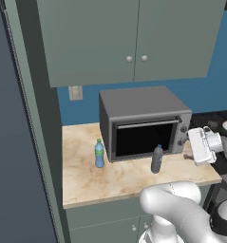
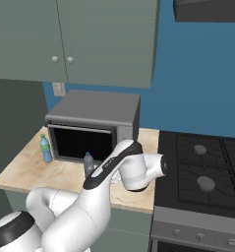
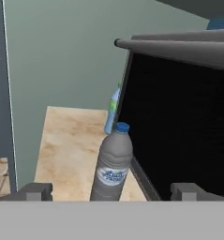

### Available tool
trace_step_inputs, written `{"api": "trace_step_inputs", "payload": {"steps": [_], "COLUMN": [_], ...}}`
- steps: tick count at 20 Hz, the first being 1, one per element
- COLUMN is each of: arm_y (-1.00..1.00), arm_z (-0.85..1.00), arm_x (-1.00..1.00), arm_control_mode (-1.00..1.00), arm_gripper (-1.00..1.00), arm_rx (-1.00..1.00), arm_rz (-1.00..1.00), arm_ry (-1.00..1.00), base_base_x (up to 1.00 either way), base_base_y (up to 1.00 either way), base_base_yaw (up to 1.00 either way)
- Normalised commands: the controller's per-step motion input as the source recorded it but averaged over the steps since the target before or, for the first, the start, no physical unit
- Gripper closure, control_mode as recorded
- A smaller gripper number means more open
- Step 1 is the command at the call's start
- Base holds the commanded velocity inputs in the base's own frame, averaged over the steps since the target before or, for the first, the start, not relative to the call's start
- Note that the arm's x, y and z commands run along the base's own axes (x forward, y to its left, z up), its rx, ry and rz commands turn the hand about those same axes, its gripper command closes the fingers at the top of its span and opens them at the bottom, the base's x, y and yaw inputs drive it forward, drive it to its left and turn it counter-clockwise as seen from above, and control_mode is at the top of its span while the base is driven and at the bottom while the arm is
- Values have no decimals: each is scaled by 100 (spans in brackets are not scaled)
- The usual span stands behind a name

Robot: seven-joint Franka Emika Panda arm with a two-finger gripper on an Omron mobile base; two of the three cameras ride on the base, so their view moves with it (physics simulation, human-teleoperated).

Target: Take the bottled waters from the counter and place them in the freezer to freeze. Close the freezer door after placing the bottles.

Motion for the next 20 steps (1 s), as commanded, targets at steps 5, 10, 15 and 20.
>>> {"api": "trace_step_inputs", "payload": {"steps": [5, 10, 15, 20], "arm_y": [4, 33, 23, 0], "arm_z": [-40, -16, -5, 0], "arm_x": [11, 0, 0, 4], "arm_control_mode": [-100, -100, -100, -100], "arm_gripper": [-100, -100, -100, -100], "arm_rx": [0, 0, 0, 0], "arm_rz": [-1, 0, 0, 0], "arm_ry": [2, 0, 0, 0], "base_base_x": [0, 0, 0, 0], "base_base_y": [0, 0, 0, 0], "base_base_yaw": [0, 0, 0, 0]}}
